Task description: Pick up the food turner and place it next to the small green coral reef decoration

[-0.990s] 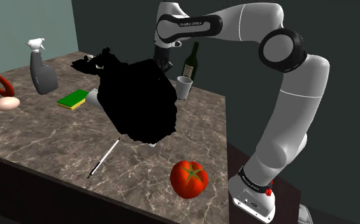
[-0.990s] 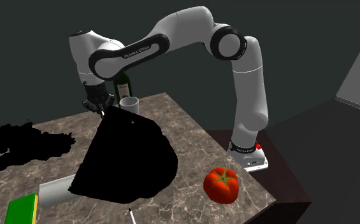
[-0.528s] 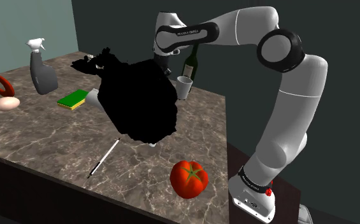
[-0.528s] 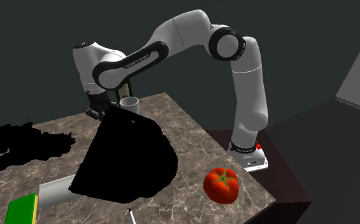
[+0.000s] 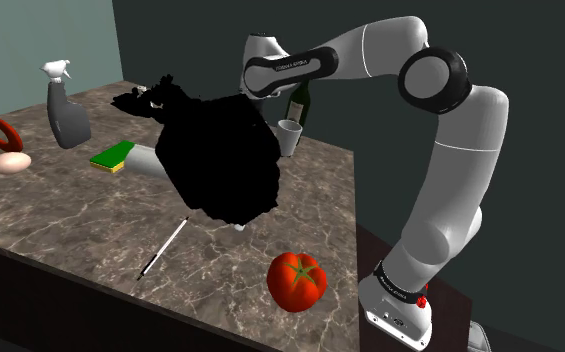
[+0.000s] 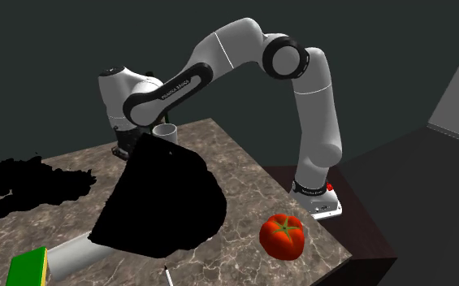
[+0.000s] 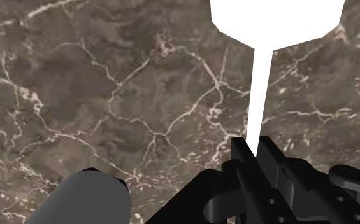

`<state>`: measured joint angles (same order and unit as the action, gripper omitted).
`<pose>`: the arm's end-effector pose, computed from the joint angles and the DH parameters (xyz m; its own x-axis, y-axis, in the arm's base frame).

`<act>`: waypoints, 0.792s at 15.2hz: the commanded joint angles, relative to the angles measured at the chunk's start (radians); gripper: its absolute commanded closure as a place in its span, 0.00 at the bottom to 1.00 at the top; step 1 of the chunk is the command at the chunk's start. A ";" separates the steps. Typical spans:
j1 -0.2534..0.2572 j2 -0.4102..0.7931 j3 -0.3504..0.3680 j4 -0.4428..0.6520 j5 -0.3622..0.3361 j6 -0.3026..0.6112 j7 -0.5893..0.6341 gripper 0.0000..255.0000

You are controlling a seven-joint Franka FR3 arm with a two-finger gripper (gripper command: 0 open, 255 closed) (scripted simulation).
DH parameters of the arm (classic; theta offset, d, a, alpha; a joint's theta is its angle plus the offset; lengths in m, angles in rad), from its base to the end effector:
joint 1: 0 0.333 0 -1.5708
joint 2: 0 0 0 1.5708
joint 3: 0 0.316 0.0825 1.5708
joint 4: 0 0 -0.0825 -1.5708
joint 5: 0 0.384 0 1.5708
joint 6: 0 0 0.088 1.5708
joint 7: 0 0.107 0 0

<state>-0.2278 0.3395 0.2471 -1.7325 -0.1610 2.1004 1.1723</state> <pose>0.6502 -0.0089 0.3928 0.4614 -0.8844 0.0707 -0.8861 -0.4633 -0.0122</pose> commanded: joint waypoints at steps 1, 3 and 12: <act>0.005 0.017 0.000 -0.015 -0.007 0.021 0.003 1.00; 0.011 0.028 -0.008 -0.028 -0.009 0.044 0.005 1.00; 0.021 0.044 -0.021 -0.044 -0.012 0.077 0.008 1.00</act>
<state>-0.2068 0.3833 0.2262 -1.7757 -0.1724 2.1769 1.1807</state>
